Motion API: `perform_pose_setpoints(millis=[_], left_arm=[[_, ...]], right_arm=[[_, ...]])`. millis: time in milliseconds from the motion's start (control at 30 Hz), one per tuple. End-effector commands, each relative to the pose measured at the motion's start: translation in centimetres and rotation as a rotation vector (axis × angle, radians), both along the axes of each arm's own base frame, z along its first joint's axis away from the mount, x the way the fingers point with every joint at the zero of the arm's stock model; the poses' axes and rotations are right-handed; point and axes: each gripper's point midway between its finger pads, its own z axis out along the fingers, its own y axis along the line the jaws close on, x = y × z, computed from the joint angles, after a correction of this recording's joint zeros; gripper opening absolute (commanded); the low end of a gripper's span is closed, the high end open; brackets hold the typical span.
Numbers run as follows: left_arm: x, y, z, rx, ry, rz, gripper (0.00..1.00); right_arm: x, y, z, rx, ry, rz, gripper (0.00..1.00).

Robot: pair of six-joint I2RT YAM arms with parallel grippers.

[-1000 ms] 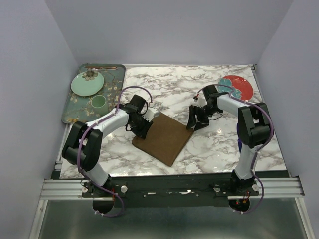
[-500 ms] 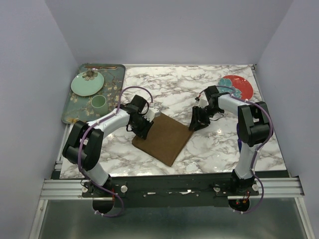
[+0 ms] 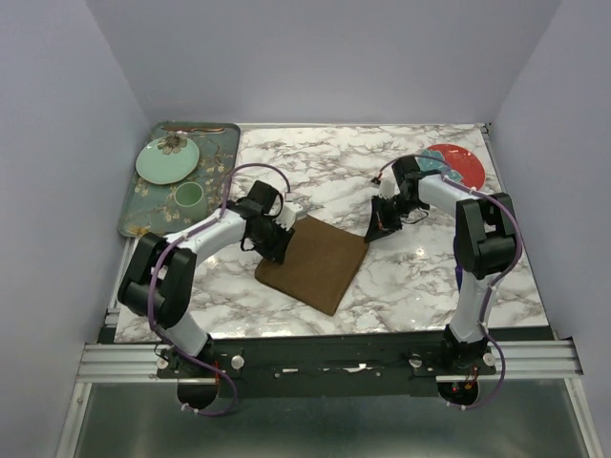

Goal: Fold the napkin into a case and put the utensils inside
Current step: Pick up the lower triangle-folded napkin from the center of the board.

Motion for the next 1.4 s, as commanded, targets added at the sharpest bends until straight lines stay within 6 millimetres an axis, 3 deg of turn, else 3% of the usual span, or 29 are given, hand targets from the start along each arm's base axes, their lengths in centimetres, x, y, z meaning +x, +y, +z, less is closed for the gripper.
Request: perform_pose_setpoints(millis=[0, 67, 200, 233, 367, 600, 900, 1367], left_arm=[[1.4, -4.0, 6.7, -0.304, -0.245, -0.088, 0.34], [2.3, -5.5, 8.6, -0.360, -0.351, -0.119, 0.32], [2.1, -9.7, 9.2, -0.405, -0.400, -0.185, 0.26], [1.9, -11.5, 8.9, -0.411, -0.410, -0.213, 0.24], [1.6, -14.9, 7.3, -0.410, -0.385, -0.248, 0.13], [0.5, -18.5, 4.5, -0.395, -0.333, -0.302, 0.04], [-0.3, -20.9, 2.7, -0.390, -0.312, -0.352, 0.01], [-2.6, -20.9, -0.8, -0.319, -0.232, -0.422, 0.01]], right_arm=[[-0.5, -0.1, 0.4, 0.020, -0.010, 0.040, 0.01], [-0.8, -0.2, -0.1, 0.018, 0.000, 0.042, 0.01], [-0.8, 0.0, 0.0, 0.029, -0.005, 0.038, 0.01], [-0.9, 0.0, 0.1, 0.033, -0.008, 0.038, 0.01], [-0.9, -0.1, 0.3, 0.032, -0.023, 0.042, 0.01], [-1.2, 0.2, 0.5, 0.055, -0.015, 0.038, 0.01], [-2.1, 0.3, 0.3, 0.072, 0.003, 0.035, 0.01], [-1.7, 0.6, 0.4, 0.083, 0.011, 0.030, 0.01]])
